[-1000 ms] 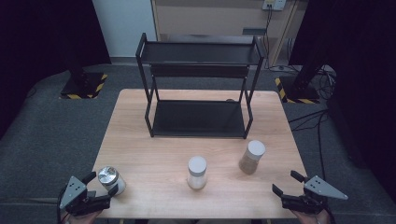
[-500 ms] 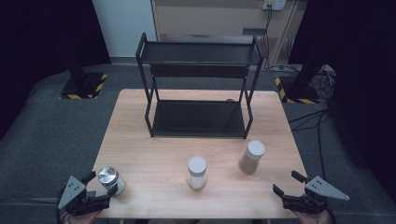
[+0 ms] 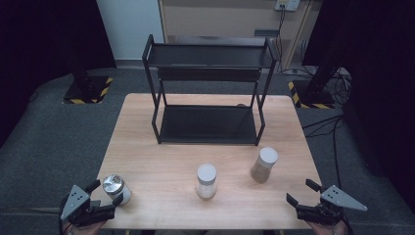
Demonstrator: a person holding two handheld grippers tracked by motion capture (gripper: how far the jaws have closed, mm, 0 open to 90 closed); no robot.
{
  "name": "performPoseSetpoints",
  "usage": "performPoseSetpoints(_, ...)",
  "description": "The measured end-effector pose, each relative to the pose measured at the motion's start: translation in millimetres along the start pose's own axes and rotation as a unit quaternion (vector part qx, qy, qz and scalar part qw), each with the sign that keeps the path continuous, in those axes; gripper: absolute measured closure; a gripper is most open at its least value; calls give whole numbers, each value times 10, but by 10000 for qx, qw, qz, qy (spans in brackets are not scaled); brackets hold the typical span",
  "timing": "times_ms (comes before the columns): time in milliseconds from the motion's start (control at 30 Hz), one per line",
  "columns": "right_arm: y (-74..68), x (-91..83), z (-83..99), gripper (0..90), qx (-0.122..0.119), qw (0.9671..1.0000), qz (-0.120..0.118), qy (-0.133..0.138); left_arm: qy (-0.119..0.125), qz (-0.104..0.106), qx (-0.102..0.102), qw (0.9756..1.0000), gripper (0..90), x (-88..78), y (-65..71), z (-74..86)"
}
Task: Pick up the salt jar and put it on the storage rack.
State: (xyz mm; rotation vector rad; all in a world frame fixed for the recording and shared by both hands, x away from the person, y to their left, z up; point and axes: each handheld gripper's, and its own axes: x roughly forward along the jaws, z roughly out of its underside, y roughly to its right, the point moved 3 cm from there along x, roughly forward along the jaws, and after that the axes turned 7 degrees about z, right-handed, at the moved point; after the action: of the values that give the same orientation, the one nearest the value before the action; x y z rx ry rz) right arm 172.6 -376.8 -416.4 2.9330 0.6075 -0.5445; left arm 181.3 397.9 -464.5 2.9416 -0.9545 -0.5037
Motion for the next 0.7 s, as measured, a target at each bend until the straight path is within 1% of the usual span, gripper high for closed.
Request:
performPoseSetpoints(533,9,8,6,84,14,10000,-22,8,63,16,-4,10000,8,-25,17,-17)
performPoseSetpoints(700,9,11,3,83,25,10000,-29,-8,52,16,32,10000,9,-46,26,-44)
